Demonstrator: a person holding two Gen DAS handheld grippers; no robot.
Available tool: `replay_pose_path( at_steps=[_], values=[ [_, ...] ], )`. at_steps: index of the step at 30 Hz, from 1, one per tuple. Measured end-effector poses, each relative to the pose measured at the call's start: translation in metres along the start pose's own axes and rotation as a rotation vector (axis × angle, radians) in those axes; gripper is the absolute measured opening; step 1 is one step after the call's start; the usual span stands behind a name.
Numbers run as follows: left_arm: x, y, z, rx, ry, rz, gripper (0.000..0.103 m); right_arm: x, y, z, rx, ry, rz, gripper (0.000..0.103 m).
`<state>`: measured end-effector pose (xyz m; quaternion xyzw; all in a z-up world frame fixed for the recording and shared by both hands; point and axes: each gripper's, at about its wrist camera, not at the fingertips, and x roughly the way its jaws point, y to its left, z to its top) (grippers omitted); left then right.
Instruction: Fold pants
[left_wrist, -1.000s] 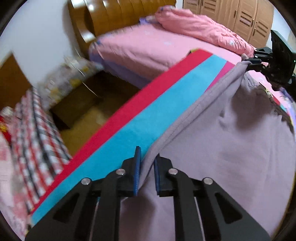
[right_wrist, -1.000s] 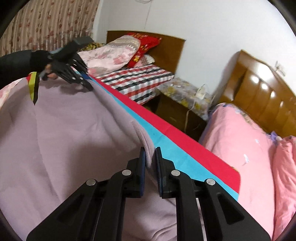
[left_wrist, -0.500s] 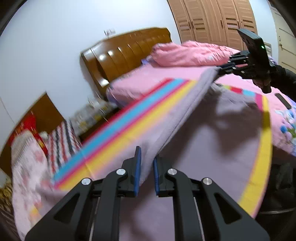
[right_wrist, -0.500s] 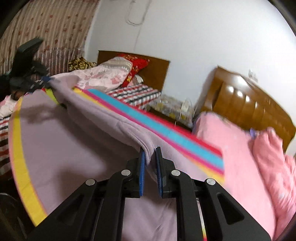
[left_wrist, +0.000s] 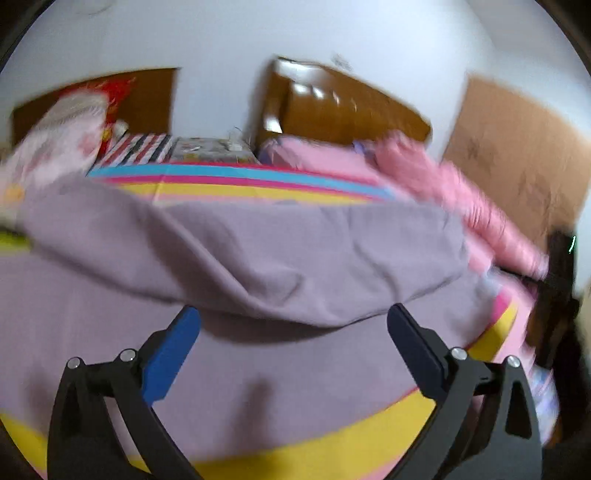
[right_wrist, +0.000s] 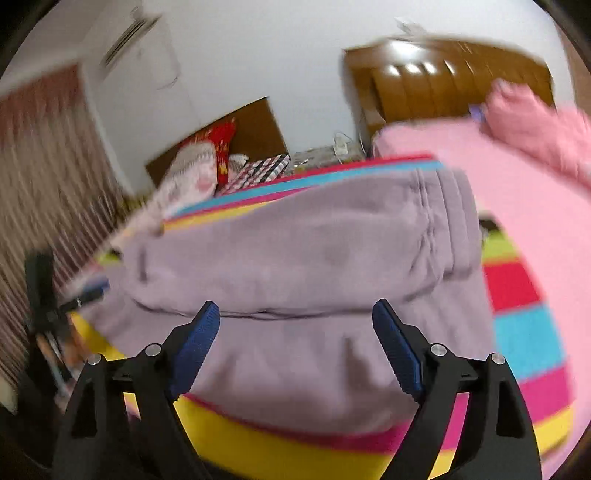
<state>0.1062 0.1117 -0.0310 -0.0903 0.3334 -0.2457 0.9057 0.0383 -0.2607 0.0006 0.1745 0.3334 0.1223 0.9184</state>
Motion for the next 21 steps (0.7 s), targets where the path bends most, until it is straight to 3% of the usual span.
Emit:
replay_pose_path(
  at_steps=[3,6,8,11,14,16,21],
  values=[
    [0.001,0.009,-0.009,-0.154,0.021,-0.047,0.101,0.012,-0.01,-0.001,0.137,0.034,0.006,0.077],
    [0.009,0.018,-0.017,-0.207,0.033,-0.043,0.101,0.029,-0.021,0.005,0.215,0.044,-0.104,0.073],
    [0.017,0.021,-0.02,-0.224,0.061,-0.033,0.101,0.037,-0.038,0.01,0.326,0.036,-0.089,0.072],
    [0.018,0.022,-0.026,-0.188,0.054,-0.014,0.101,0.04,-0.05,0.021,0.395,-0.005,-0.078,0.067],
    [0.019,0.018,-0.03,-0.143,0.047,0.005,0.101,0.042,-0.061,0.034,0.412,-0.027,-0.191,0.067],
    [0.02,0.016,-0.032,-0.131,0.04,0.004,0.101,0.052,-0.074,0.037,0.472,0.032,-0.177,0.067],
    [0.017,0.018,-0.038,-0.125,0.042,-0.004,0.101,0.06,-0.095,0.049,0.524,0.048,-0.114,0.07]
  ],
)
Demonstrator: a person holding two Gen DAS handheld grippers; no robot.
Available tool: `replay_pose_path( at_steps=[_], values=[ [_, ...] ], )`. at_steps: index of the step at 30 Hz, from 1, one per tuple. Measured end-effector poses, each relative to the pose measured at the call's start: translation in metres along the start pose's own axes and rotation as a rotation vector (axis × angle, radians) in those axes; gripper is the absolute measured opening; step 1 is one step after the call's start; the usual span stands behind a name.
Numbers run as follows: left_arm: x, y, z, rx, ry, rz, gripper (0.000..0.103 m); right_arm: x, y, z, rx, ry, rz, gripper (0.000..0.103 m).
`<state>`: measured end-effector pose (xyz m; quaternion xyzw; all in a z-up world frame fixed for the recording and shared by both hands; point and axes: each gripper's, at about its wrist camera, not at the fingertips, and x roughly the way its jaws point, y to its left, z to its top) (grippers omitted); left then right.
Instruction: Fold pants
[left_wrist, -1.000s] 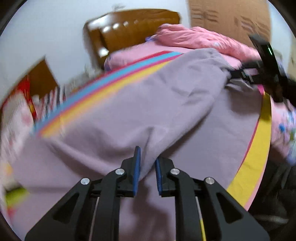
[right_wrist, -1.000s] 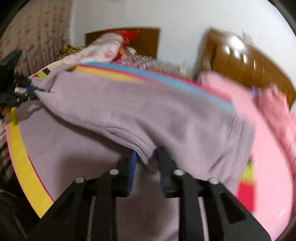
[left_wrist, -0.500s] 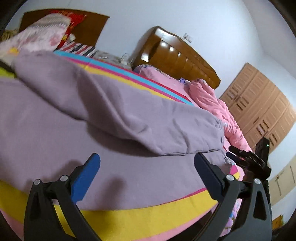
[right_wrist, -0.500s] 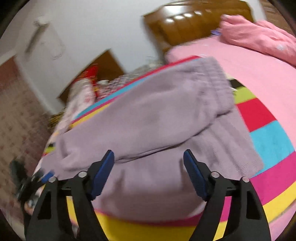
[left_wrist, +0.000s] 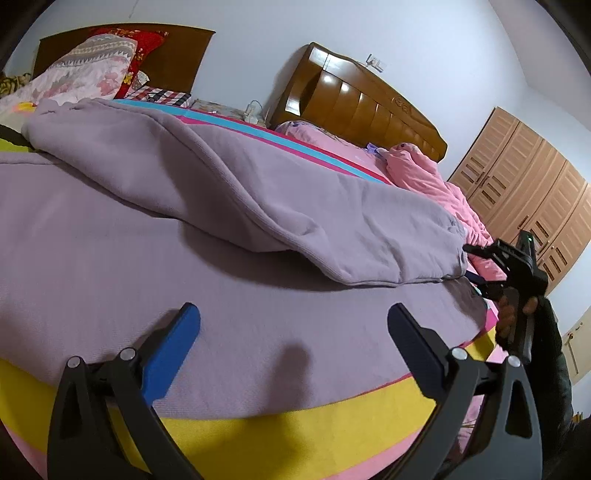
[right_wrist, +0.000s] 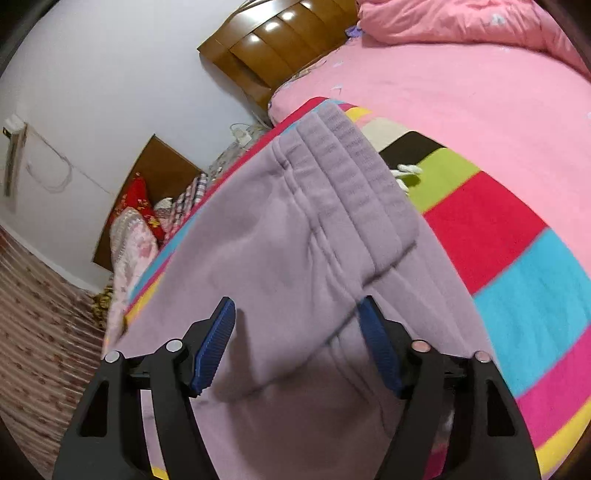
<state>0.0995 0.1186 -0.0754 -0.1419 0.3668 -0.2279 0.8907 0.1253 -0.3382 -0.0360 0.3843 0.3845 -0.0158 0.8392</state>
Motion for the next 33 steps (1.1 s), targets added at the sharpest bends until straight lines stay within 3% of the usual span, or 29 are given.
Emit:
replay_pose_path(
  at_steps=[2,5,8,10,14,17,19,21,23,24,25,26,30,33],
  values=[
    [-0.001,0.0,-0.001,0.0,0.001,-0.003,0.101,0.002,-0.005,0.006,0.052,0.009,0.039,0.07],
    [-0.002,0.001,-0.004,0.001,0.004,-0.005,0.101,0.004,-0.015,0.011,0.097,0.025,0.077,0.061],
    [-0.003,0.001,-0.001,-0.02,0.012,-0.013,0.101,-0.002,-0.014,0.006,0.015,0.056,0.058,0.045],
    [-0.003,0.007,0.007,-0.076,0.029,-0.029,0.101,-0.013,-0.013,0.001,-0.017,0.03,0.118,0.038],
    [0.001,0.021,0.027,-0.234,0.054,-0.109,0.101,-0.001,-0.022,-0.001,0.013,0.07,0.067,0.039],
    [0.011,0.022,0.045,-0.288,0.079,-0.059,0.098,-0.003,-0.019,-0.007,-0.018,0.055,0.048,0.039],
    [0.019,0.025,0.055,-0.306,0.088,-0.038,0.088,-0.002,-0.016,-0.01,-0.027,0.052,0.037,0.039],
    [0.032,0.026,0.065,-0.336,0.119,-0.024,0.059,-0.004,-0.015,-0.012,-0.034,0.045,0.028,0.036],
    [0.044,0.022,0.072,-0.312,0.146,0.019,0.046,-0.005,-0.012,-0.013,-0.063,0.028,-0.008,0.026],
    [0.049,0.019,0.076,-0.288,0.148,0.058,0.023,-0.006,-0.012,-0.014,-0.074,0.016,-0.024,0.019],
    [0.051,0.019,0.079,-0.282,0.143,0.076,0.01,-0.008,-0.013,-0.015,-0.076,0.006,-0.026,0.016],
    [0.05,0.021,0.085,-0.283,0.124,0.071,0.005,-0.011,-0.014,-0.014,-0.071,-0.004,-0.02,0.015],
    [0.02,0.014,0.134,-0.222,-0.006,-0.004,0.005,-0.04,0.004,0.0,-0.096,-0.068,0.051,0.014],
    [-0.03,-0.004,0.167,-0.144,-0.141,0.001,0.006,-0.07,0.03,0.011,-0.141,-0.136,0.102,0.014]
  ],
)
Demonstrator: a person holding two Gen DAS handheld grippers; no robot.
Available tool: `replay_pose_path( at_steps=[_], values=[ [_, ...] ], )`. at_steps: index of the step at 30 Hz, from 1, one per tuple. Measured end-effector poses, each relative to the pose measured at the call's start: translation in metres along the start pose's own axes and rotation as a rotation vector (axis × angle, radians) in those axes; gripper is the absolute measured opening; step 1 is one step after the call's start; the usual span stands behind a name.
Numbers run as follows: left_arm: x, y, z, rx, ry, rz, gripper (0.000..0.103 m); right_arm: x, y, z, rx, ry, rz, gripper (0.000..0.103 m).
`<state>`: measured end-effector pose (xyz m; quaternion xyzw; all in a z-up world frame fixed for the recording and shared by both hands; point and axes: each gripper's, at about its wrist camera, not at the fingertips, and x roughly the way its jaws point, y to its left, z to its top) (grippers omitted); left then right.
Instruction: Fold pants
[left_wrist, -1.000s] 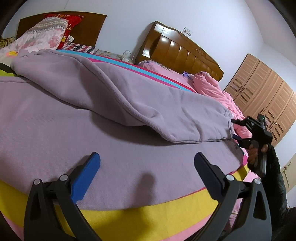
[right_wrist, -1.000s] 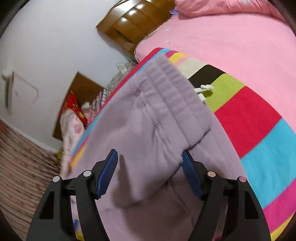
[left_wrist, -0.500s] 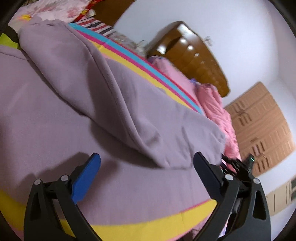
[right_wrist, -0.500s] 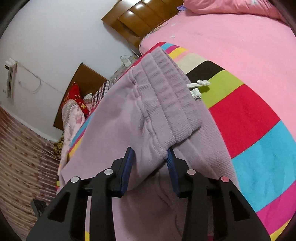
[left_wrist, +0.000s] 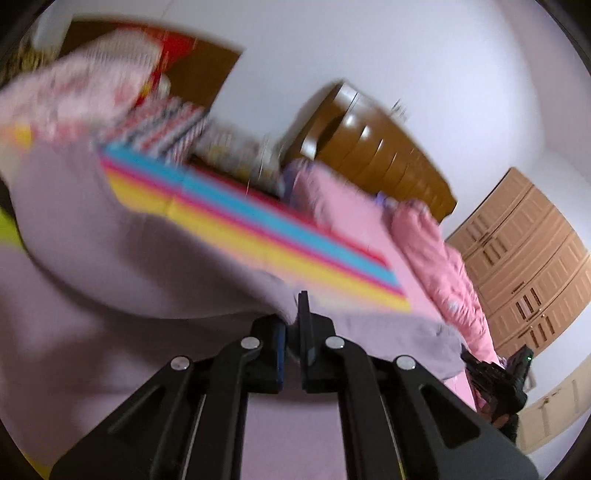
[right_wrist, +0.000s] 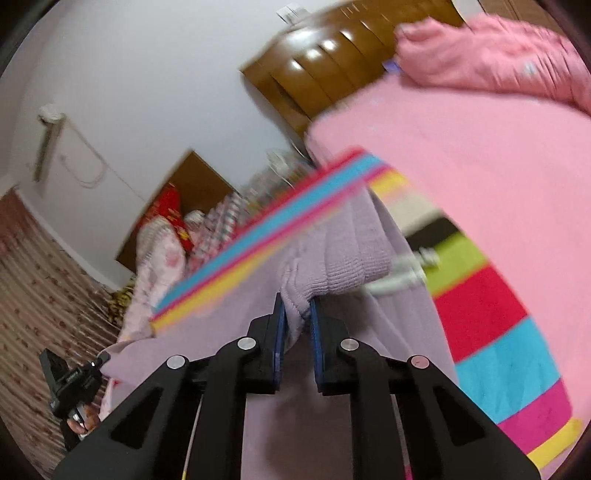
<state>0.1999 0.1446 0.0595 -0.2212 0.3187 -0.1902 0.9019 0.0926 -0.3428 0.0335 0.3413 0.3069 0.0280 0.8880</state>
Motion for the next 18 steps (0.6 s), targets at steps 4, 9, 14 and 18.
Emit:
replay_pose_path(
  at_steps=[4,9,14,18],
  values=[
    [-0.046,-0.007,-0.018,0.069,-0.05,0.002,0.007,-0.038,0.017,-0.008,-0.035,-0.065,0.052,0.014],
    [-0.051,0.028,-0.109,0.061,0.066,0.058,0.007,-0.041,-0.015,-0.08,-0.021,0.024,-0.061,0.014],
    [-0.025,0.048,-0.148,0.09,0.162,0.127,0.006,-0.032,-0.049,-0.111,0.076,0.068,-0.065,0.012],
    [-0.052,0.033,-0.13,0.121,0.073,0.117,0.006,-0.042,-0.03,-0.101,0.026,0.032,-0.057,0.013]
  ],
)
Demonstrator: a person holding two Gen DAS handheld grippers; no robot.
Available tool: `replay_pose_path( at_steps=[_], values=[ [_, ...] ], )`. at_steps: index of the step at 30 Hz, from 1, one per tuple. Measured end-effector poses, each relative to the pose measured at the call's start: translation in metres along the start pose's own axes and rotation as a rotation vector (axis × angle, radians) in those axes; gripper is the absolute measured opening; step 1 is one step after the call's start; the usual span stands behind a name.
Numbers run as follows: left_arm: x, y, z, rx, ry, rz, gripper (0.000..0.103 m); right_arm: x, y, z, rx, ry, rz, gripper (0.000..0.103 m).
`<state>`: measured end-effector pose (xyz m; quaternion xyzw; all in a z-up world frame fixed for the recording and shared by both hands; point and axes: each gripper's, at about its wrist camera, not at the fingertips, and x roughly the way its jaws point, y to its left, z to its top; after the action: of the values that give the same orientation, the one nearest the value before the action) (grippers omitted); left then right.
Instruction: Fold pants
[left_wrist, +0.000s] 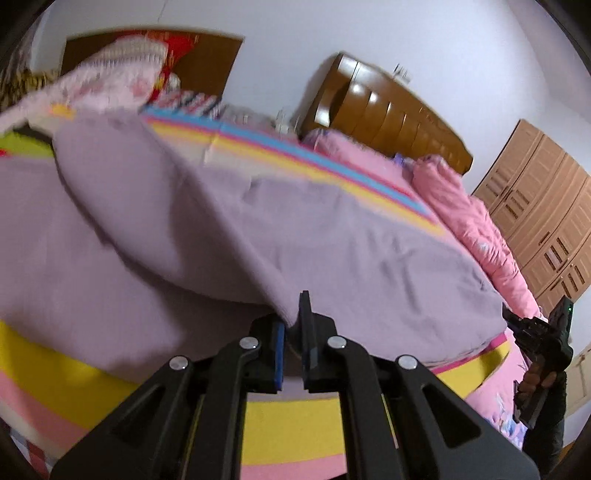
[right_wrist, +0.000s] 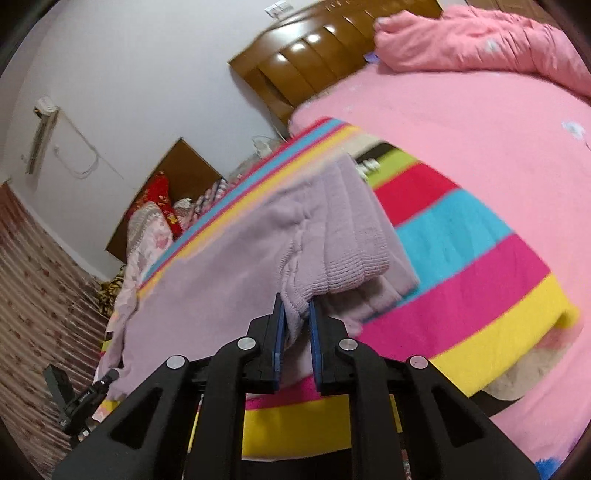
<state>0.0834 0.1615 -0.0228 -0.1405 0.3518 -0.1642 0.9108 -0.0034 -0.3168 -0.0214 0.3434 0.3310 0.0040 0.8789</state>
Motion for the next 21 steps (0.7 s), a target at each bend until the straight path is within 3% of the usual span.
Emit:
replay_pose_path(
  at_steps=[3,6,8,15,18,21],
  values=[
    [-0.012,-0.009,0.001,0.021,-0.02,0.008,0.006,-0.004,0.001,-0.003,0.002,0.007,0.005,0.013],
    [0.01,0.001,-0.014,-0.022,0.073,0.003,0.006,0.015,-0.021,-0.016,0.043,0.06,-0.025,0.012],
    [0.027,0.011,-0.026,-0.052,0.115,0.015,0.007,0.016,-0.025,-0.018,0.068,0.047,0.007,0.012],
    [0.023,0.018,-0.035,-0.065,0.082,0.002,0.021,0.012,-0.02,-0.016,0.037,0.043,-0.002,0.018],
    [0.025,0.016,-0.039,-0.071,0.076,-0.003,0.02,0.009,-0.013,-0.018,-0.019,0.02,-0.047,0.016],
    [0.014,0.009,-0.032,-0.047,0.019,-0.005,0.011,-0.002,0.008,-0.012,-0.077,-0.042,-0.054,0.016]
  ],
)
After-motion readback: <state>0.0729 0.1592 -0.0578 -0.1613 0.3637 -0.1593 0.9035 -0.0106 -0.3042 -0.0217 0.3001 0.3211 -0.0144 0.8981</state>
